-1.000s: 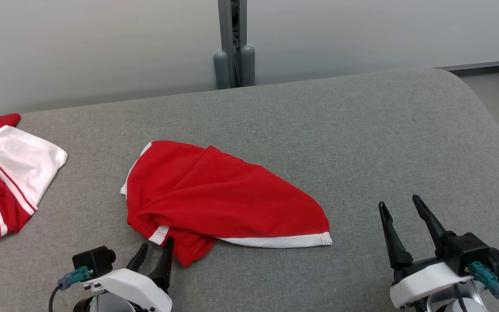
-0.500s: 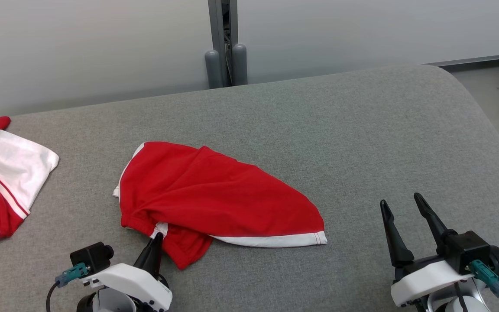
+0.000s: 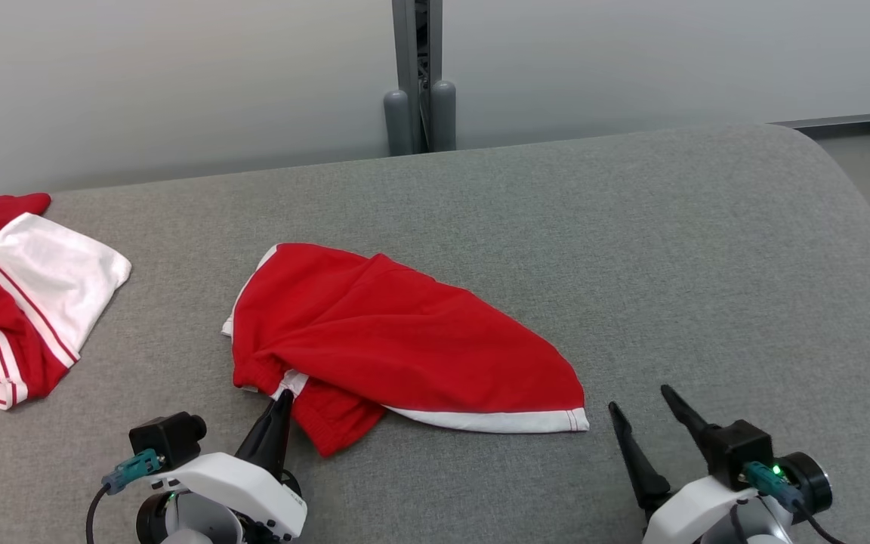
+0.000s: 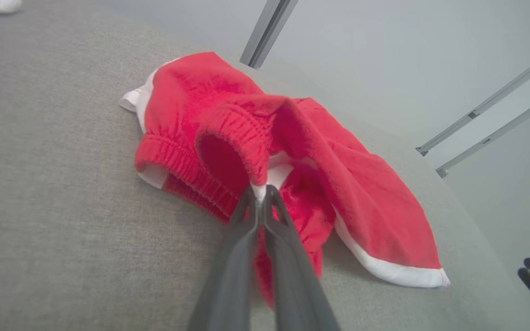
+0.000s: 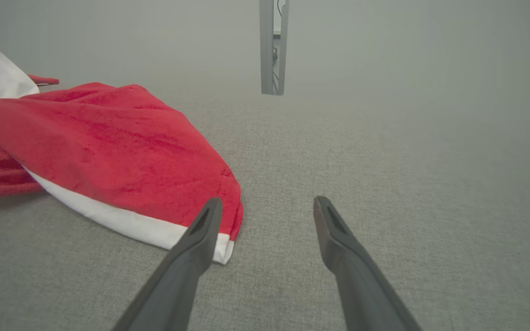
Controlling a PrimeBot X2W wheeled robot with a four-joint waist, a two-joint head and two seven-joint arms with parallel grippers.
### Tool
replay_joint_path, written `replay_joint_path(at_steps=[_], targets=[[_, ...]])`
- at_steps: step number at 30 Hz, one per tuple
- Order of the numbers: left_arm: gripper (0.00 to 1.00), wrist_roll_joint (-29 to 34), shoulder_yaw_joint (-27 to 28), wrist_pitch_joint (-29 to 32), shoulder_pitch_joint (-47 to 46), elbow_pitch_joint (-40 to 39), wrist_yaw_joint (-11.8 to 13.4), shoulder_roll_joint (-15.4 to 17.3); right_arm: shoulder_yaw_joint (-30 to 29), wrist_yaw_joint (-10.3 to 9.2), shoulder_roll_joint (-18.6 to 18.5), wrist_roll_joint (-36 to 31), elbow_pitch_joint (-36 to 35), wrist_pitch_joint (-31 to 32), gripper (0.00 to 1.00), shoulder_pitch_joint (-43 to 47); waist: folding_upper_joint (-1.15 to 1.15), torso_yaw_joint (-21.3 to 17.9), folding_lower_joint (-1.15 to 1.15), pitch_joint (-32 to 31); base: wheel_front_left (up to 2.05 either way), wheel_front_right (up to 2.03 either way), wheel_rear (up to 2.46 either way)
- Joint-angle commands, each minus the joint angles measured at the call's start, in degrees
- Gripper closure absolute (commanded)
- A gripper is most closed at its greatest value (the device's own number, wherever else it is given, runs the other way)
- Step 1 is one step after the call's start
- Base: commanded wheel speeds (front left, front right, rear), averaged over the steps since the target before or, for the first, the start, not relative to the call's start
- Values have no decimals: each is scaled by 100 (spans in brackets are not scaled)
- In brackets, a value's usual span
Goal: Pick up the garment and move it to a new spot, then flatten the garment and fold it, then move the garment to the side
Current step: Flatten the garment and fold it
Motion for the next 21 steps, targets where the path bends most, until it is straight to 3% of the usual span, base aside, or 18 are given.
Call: replay_joint_path(at_steps=[1,10,21], targets=[[100,58,-23,15,60,-69,-29,62,165,-2,-67,-20,193,63,0,-111,0,64,0,14,0,0,0],[100,111,-130,77,101,-292,61,73,982,-2,-243,226,1129,14,0,-562,0,222,0,130,0,0,0],[100,122,-179,142,83,-494,155,113,1570,-2,-248,493,2018,-232,25,-1129,0,314,0,304,0,0,0]])
